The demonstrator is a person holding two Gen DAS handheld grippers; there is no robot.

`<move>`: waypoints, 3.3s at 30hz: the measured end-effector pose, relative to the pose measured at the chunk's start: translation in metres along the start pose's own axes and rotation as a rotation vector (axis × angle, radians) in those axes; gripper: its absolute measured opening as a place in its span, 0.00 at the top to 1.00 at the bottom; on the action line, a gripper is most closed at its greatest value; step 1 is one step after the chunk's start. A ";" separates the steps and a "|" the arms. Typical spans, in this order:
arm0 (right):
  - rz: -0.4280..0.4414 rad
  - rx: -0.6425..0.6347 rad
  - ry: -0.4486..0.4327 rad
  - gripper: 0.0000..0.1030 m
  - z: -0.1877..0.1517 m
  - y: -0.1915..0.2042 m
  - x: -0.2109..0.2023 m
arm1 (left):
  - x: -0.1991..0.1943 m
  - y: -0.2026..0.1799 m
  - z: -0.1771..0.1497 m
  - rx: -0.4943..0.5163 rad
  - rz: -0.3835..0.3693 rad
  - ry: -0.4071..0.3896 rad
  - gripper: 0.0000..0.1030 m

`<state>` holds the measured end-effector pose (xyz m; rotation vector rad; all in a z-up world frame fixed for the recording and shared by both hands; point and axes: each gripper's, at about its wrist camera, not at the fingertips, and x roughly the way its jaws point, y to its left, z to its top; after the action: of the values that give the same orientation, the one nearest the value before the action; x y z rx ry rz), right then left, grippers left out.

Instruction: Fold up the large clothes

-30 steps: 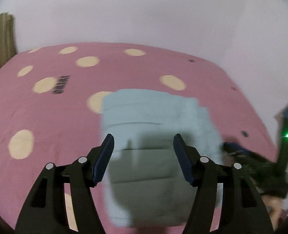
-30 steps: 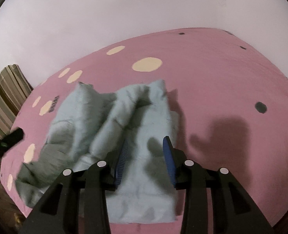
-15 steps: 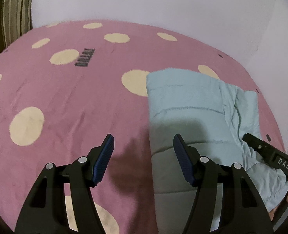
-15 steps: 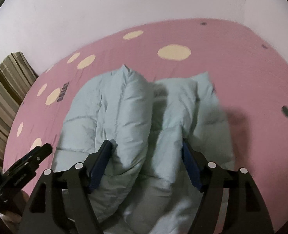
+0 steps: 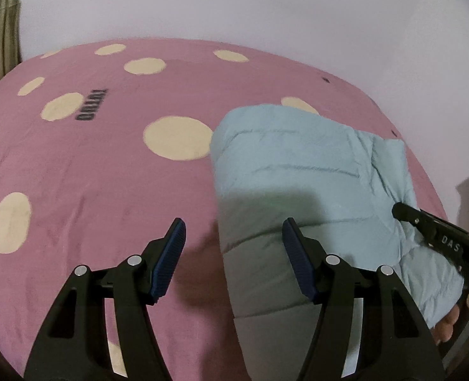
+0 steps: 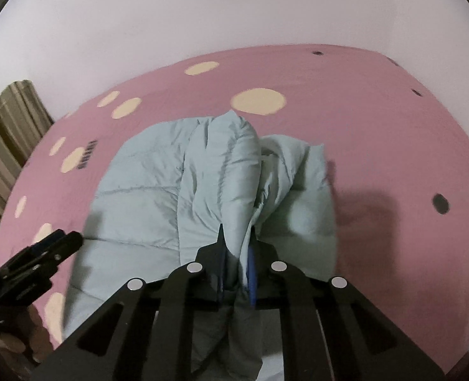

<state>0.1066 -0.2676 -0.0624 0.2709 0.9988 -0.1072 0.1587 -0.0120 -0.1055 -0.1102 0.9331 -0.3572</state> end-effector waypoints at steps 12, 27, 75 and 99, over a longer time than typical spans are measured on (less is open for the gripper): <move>-0.021 0.058 0.089 0.83 -0.026 -0.047 0.053 | 0.057 -0.035 -0.017 0.076 0.056 0.108 0.37; -0.029 0.083 0.079 0.82 -0.035 -0.051 0.063 | 0.072 -0.039 -0.022 0.117 0.096 0.113 0.36; -0.170 -0.001 -0.044 0.62 -0.007 -0.025 0.090 | 0.112 -0.064 0.010 0.095 0.172 0.032 0.27; -0.215 -0.009 -0.065 0.62 -0.007 -0.019 0.100 | 0.130 -0.058 0.012 0.085 0.155 0.038 0.24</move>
<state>0.1506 -0.2810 -0.1532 0.1505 0.9611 -0.3054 0.2240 -0.1120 -0.1842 0.0467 0.9559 -0.2553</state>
